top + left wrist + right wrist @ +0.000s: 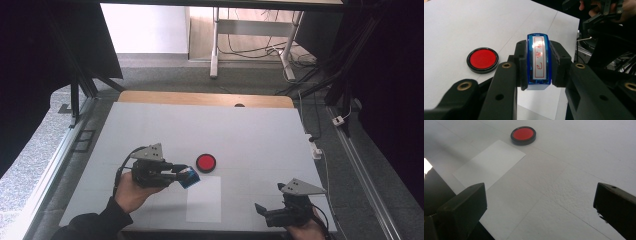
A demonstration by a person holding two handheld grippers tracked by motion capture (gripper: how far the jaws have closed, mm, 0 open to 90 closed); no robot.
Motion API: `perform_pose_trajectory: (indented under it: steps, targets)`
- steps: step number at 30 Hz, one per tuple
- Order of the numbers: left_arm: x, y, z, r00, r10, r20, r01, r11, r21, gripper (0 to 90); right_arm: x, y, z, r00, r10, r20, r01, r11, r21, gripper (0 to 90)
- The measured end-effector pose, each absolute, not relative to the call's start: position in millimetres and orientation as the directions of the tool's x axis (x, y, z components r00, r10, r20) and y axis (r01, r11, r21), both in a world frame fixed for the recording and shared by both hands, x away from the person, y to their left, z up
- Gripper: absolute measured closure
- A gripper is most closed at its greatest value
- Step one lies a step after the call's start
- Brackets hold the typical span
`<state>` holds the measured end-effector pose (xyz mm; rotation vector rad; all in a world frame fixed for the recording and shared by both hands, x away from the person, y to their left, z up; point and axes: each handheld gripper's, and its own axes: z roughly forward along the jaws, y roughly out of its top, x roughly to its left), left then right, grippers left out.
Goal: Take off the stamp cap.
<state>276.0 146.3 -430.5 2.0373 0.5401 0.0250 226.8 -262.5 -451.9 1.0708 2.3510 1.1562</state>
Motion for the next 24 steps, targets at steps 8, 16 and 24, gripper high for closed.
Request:
perform_pose_trajectory:
  steps: [8,16,24]
  targets:
    - [274,139,-433,0.913,0.372,-0.166,0.336,-0.456,0.824,70.7,229,-254,-449,-0.726,0.685,0.063,0.459,0.414,0.786,0.0]
    - [274,138,-432,0.918,0.366,-0.154,0.324,-0.465,0.823,70.7,231,-240,-449,-0.783,0.619,0.062,0.404,0.43,0.807,0.0]
    - [272,139,-430,0.926,0.348,-0.146,0.307,-0.467,0.829,70.6,233,-221,-449,-0.825,0.555,0.104,0.396,0.438,0.807,0.0]
